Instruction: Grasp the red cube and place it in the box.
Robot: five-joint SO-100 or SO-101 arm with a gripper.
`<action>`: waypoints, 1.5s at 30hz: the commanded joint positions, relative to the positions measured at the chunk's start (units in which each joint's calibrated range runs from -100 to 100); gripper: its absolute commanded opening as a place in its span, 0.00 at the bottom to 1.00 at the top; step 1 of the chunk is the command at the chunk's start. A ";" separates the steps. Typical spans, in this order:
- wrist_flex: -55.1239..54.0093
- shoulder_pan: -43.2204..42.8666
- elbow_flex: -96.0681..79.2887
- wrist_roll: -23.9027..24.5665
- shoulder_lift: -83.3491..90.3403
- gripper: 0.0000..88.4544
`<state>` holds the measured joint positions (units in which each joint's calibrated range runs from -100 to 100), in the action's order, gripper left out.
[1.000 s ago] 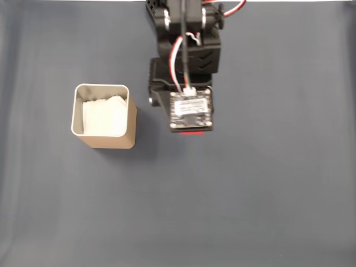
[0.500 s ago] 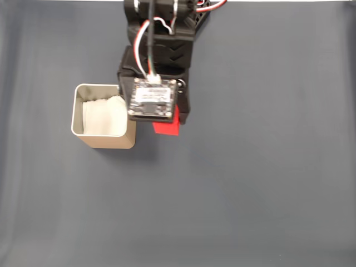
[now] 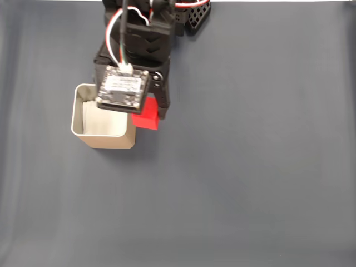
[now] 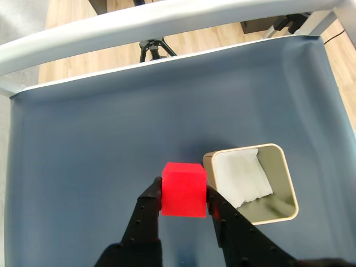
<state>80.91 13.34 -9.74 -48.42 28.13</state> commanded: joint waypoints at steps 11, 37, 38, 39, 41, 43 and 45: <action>-2.17 6.72 5.00 -1.61 0.82 0.01; -4.71 11.69 3.18 -2.39 -1.43 0.01; -4.96 11.90 2.63 -2.54 -1.26 0.01; -5.28 12.11 2.00 -2.64 -0.91 0.01; -6.19 12.54 0.54 -2.88 -0.14 0.01; -6.43 12.82 -0.56 -3.03 0.56 0.01; -6.60 13.11 -1.47 -3.08 1.08 0.01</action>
<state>75.30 25.82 -11.48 -51.26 26.17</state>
